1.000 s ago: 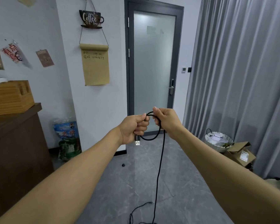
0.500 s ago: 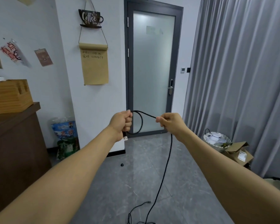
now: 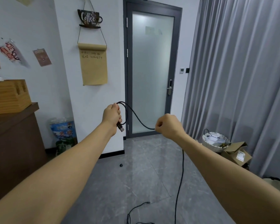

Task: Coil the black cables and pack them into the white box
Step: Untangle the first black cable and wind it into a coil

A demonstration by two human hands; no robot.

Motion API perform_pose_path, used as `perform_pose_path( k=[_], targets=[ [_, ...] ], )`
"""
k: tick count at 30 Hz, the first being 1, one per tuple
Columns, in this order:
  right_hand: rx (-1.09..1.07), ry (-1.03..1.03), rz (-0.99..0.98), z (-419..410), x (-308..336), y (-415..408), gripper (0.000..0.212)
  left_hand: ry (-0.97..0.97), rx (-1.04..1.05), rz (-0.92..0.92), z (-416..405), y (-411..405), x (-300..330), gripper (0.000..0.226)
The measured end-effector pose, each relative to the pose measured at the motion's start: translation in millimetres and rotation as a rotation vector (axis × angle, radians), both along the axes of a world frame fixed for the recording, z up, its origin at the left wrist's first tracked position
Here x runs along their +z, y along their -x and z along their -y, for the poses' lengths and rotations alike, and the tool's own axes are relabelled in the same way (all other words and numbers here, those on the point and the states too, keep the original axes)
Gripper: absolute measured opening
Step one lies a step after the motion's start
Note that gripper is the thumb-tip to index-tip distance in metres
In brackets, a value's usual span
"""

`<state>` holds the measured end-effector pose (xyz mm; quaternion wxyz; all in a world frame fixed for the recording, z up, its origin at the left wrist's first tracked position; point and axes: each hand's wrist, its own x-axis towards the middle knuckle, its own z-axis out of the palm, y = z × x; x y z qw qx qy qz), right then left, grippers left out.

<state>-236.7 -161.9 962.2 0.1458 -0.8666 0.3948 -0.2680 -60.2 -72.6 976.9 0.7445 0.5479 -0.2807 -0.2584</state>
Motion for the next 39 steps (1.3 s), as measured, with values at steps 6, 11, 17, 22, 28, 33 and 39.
perform_pose_path(
  k=[6, 11, 17, 22, 28, 33, 39],
  targets=[
    [0.406, -0.005, -0.079, -28, 26, -16, 0.011, -0.111, -0.117, 0.297, 6, 15, -1, 0.031],
    [0.472, -0.144, 0.114, -29, 38, -16, 0.013, -0.163, -0.298, 0.341, 3, 25, -3, 0.033],
    [0.39, -0.246, 0.374, -20, 40, -12, 0.013, -0.162, -0.51, 0.271, -5, 35, 2, 0.032],
    [0.27, -0.288, 0.468, -15, 39, -8, 0.018, -0.19, -0.562, 0.244, -5, 37, 2, 0.035],
    [0.149, -0.399, 0.399, -5, 30, 3, 0.028, -0.292, -0.608, 0.241, -10, 33, -1, 0.039],
    [0.036, -0.396, 0.429, 14, 18, 22, 0.027, -0.277, -0.476, 0.272, -15, 20, -4, 0.036],
    [-0.084, -0.418, 0.475, 30, -2, 39, 0.022, -0.193, -0.175, 0.053, -16, -9, -6, 0.034]
  ],
)
